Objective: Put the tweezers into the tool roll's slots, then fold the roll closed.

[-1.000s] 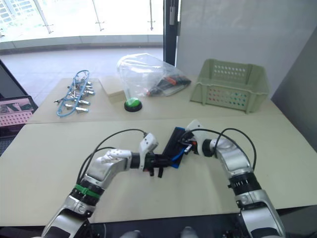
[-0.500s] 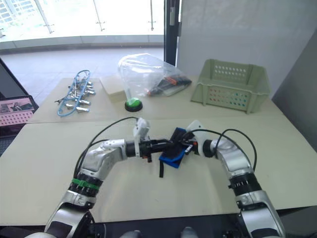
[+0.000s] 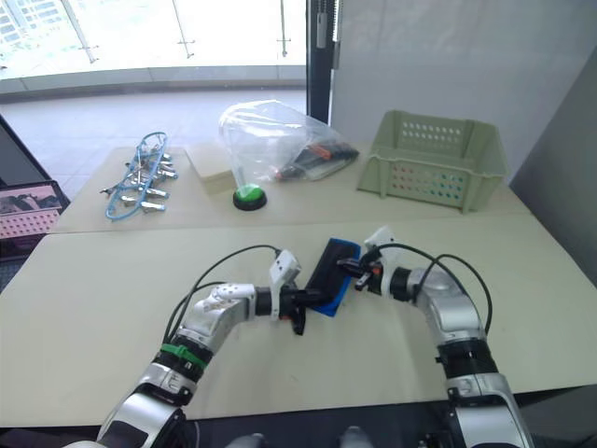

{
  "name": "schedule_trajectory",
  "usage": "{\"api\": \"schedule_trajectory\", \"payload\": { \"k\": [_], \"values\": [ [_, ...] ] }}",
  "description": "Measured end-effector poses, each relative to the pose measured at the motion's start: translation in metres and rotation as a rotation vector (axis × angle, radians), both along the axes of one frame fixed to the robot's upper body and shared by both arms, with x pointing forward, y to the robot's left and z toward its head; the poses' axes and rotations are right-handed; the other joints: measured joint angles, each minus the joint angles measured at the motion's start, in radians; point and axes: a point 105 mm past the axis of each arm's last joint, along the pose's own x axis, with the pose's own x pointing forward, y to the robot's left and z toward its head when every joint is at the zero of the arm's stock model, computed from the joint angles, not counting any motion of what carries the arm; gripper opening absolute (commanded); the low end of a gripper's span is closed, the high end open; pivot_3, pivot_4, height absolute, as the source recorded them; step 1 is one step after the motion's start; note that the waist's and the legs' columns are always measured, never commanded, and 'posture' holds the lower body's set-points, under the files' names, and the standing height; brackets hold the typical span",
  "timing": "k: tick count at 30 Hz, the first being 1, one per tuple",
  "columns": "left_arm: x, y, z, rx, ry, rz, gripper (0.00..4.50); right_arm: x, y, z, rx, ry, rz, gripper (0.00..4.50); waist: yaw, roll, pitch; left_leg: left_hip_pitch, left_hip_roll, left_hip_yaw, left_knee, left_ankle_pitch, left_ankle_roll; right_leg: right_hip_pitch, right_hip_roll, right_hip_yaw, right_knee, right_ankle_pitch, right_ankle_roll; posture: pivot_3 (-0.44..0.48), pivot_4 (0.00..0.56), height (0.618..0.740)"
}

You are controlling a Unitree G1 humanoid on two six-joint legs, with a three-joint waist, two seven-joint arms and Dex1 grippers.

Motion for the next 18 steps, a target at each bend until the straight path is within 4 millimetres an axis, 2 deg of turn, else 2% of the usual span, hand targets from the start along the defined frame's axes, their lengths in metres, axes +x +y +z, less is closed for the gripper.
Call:
{"api": "schedule_trajectory", "payload": {
  "k": [2, 5, 9, 15, 18],
  "values": [
    [0.000, 0.002, -0.001, 0.008, -0.002, 0.003, 0.02, 0.000, 0.005, -0.002, 0.037, 0.013, 0.007, 0.00, -0.005, 0.000, 0.000, 0.000, 0.000, 0.000, 0.000, 0.000, 0.000, 0.000, 0.000, 0.000, 0.000, 0.000, 0.000, 0.000, 0.150, 0.740],
    [0.000, 0.004, -0.001, 0.013, -0.005, 0.003, 0.02, 0.000, 0.010, -0.023, 0.034, 0.083, -0.008, 0.00, -0.009, 0.000, 0.000, 0.000, 0.000, 0.000, 0.000, 0.000, 0.000, 0.000, 0.000, 0.000, 0.000, 0.000, 0.000, 0.000, 0.150, 0.740],
    [0.000, 0.007, -0.003, 0.024, -0.008, 0.014, 0.02, 0.010, 0.012, -0.034, 0.044, 0.127, -0.051, 0.00, -0.015, -0.001, -0.006, 0.004, 0.000, 0.000, 0.000, 0.000, 0.000, 0.003, 0.000, 0.001, 0.000, 0.000, 0.000, 0.000, 0.150, 0.740],
    [-0.005, 0.015, -0.012, 0.037, 0.009, 0.029, 0.02, 0.037, 0.001, -0.043, 0.017, 0.112, -0.195, 0.00, -0.013, -0.001, -0.009, 0.026, 0.001, -0.002, -0.002, -0.002, 0.003, 0.031, 0.000, -0.003, -0.005, -0.002, 0.003, 0.000, 0.150, 0.740],
    [-0.008, 0.014, -0.013, 0.032, 0.009, 0.027, 0.02, 0.047, -0.007, -0.042, -0.005, 0.076, -0.262, 0.00, -0.009, -0.001, -0.010, 0.027, 0.000, -0.003, -0.002, -0.003, 0.004, 0.033, 0.000, -0.003, -0.007, -0.002, 0.003, 0.000, 0.150, 0.740]
  ]
}}
